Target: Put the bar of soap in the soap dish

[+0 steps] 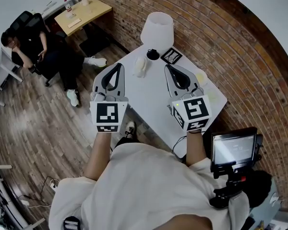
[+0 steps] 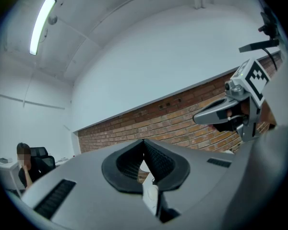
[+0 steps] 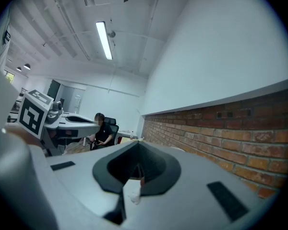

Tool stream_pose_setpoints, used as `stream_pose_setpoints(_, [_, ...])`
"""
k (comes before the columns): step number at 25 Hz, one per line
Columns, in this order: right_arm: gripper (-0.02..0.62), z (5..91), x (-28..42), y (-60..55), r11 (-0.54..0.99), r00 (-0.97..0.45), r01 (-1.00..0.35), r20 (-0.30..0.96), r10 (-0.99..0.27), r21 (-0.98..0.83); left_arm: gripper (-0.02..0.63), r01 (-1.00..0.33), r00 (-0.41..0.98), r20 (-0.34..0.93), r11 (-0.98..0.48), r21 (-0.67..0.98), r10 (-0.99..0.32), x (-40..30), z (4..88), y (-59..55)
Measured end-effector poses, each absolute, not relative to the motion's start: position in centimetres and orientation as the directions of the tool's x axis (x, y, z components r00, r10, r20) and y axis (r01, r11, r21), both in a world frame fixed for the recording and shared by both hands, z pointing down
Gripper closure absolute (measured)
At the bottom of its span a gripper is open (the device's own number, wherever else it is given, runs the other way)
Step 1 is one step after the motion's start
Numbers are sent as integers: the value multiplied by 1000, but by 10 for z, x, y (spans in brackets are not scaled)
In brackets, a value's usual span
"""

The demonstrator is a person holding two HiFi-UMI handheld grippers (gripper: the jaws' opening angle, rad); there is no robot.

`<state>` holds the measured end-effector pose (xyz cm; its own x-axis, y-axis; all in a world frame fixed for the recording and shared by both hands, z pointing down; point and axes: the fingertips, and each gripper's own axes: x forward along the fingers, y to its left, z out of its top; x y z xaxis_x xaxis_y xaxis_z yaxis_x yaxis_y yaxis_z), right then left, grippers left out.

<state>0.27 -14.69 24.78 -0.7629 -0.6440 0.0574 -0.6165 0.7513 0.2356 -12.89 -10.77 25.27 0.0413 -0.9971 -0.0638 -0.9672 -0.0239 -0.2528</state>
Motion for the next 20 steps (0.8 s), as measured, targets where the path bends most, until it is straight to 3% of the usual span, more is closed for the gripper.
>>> stream_pose_setpoints(20, [592,245,6,-150,737,-752,-627,52,-657,253,598,-967,28,-119,3,-255,-993,-126,238,-104])
